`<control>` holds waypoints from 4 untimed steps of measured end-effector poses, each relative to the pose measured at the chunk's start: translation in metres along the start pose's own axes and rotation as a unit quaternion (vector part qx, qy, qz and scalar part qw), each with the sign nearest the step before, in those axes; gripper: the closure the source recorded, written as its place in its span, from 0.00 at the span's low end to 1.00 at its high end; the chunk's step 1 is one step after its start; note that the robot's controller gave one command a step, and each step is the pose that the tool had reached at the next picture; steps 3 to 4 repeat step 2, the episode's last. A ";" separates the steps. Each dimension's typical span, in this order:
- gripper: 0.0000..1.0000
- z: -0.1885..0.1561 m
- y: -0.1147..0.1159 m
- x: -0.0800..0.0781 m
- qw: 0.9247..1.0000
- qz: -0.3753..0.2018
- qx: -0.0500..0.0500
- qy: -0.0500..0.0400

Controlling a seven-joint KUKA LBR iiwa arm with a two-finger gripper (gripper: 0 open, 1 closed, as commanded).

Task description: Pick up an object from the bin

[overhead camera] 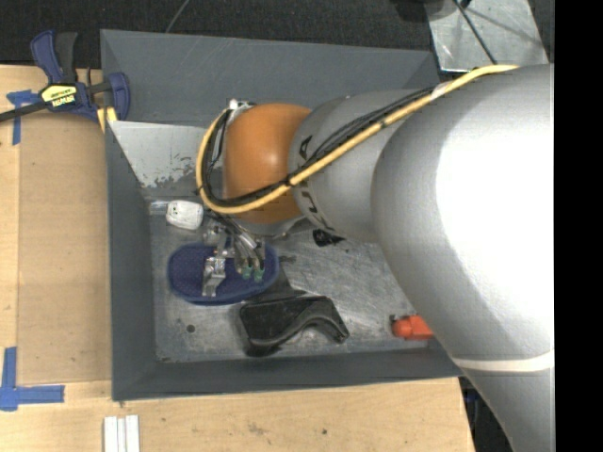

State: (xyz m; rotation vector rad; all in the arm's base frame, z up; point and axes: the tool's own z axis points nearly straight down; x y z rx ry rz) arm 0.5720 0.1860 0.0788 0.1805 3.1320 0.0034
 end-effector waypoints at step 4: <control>1.00 -0.122 0.000 -0.006 1.000 -0.001 -0.001 -0.003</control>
Offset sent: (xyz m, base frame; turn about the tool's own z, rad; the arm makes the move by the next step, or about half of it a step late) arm 0.0000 0.0000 0.0121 0.0000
